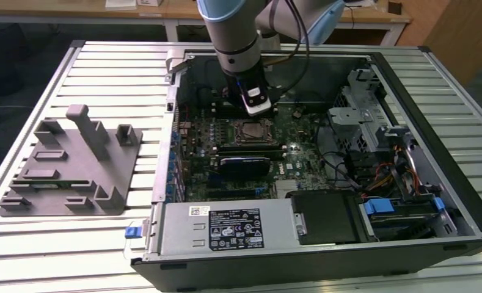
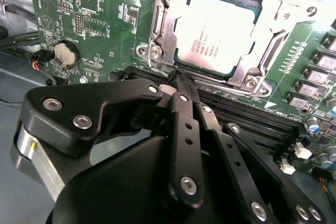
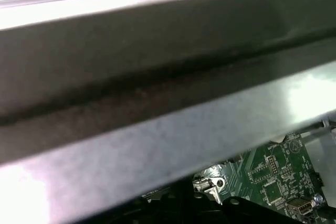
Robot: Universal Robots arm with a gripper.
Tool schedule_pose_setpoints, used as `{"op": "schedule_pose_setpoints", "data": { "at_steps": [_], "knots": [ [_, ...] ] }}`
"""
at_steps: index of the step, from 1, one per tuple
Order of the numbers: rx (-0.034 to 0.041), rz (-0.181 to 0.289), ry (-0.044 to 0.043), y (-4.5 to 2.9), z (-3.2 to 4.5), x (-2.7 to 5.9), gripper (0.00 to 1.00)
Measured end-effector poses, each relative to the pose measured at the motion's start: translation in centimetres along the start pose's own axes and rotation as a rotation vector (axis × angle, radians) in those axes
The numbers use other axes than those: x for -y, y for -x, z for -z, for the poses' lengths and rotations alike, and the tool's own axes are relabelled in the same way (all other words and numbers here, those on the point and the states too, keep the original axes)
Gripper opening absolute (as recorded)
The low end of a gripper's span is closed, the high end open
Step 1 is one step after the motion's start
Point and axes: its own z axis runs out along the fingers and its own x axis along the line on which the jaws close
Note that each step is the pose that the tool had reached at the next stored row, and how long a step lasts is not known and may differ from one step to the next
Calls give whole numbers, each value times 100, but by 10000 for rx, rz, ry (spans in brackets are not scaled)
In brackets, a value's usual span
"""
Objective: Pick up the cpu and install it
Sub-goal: 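Install the first cpu locking lever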
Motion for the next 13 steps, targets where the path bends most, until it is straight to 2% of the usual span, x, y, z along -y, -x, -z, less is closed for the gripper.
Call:
{"op": "schedule_pose_setpoints", "data": {
  "at_steps": [7,11,13],
  "knots": [
    [4,1,-10,-2,-6,1,11],
    [-31,-31,102,-2,-7,1,11],
    [-32,-32,105,-2,-7,1,11]
  ]
}}
